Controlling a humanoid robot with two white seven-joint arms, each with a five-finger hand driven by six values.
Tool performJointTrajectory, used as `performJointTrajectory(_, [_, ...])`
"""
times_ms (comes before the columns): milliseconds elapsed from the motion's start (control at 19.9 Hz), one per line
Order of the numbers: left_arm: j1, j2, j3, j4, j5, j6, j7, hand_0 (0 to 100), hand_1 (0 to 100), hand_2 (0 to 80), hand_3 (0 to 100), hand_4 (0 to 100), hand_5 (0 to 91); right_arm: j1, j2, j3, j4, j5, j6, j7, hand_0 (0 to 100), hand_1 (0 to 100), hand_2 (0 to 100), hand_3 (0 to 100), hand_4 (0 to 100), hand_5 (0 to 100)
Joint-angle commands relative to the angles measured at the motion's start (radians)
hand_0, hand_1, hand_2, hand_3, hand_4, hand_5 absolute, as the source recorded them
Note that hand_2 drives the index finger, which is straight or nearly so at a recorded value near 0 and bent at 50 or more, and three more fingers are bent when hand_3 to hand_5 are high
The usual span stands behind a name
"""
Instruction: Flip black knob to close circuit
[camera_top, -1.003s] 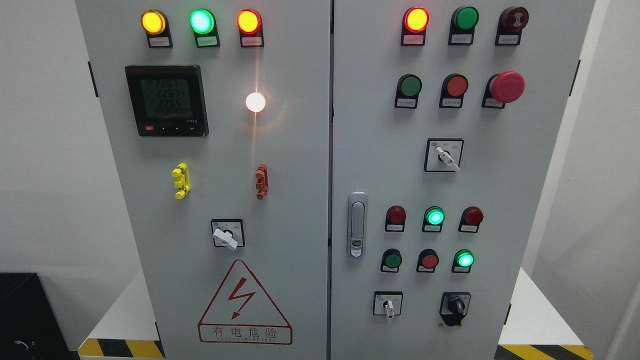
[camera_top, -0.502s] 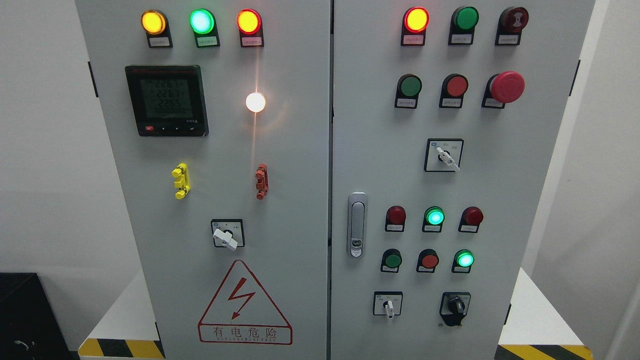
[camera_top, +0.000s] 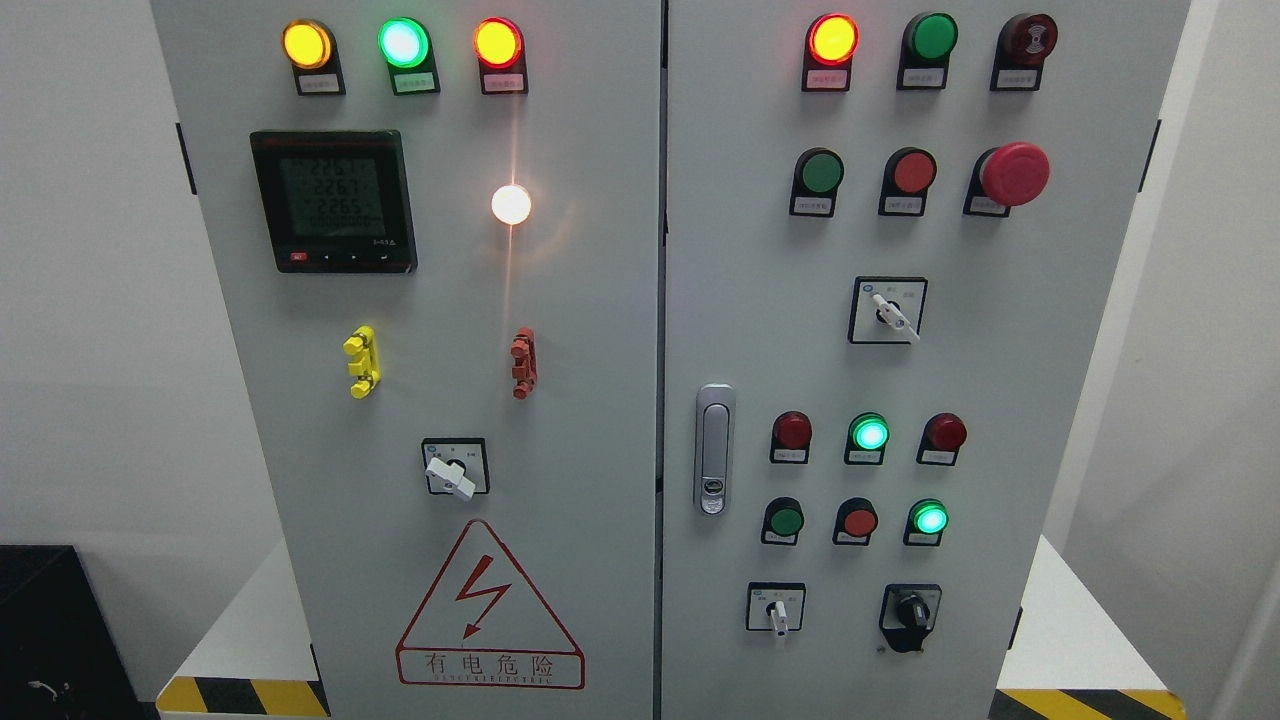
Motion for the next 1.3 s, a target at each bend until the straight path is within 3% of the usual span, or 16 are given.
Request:
performJointTrajectory(0, [0.023, 0.0, 0.0, -0.029, 0.0, 0.001, 0.0, 12, 56, 0.0, 0, 0, 0.0, -0.002, 0.0, 0.0, -0.254, 0.137, 0.032, 0.009, 0, 13, 80, 98, 91, 100])
performJointTrajectory(652, [0.023, 0.0, 0.0, -0.029, 0.0, 0.001, 0.0, 12, 56, 0.0, 0, 0, 0.0, -0.104, 0.005, 0.011, -0.326, 0.354, 0.138, 0.017, 0, 12, 81, 100, 93, 100])
performJointTrajectory(903, [0.023, 0.0, 0.0, -0.029, 0.0, 0.001, 0.0, 12, 56, 0.0, 0, 0, 0.0, -0.156, 0.008, 0.016, -0.322, 0.366, 0.164, 0.039, 0, 11, 81, 100, 93, 100])
performJointTrajectory(1154, [0.023, 0.0, 0.0, -0.029, 0.0, 0.001, 0.0, 12, 56, 0.0, 0, 0, 0.0, -0.207, 0.009, 0.037, -0.319, 0.38, 0.209, 0.069, 0, 0, 81, 100, 94, 100])
performJointTrajectory(1254, [0.023, 0.0, 0.0, -0.029, 0.0, 0.001, 0.0, 12, 56, 0.0, 0, 0, 0.0, -0.228, 0.011, 0.04, -0.317, 0.381, 0.222, 0.071, 0, 0, 81, 100, 93, 100])
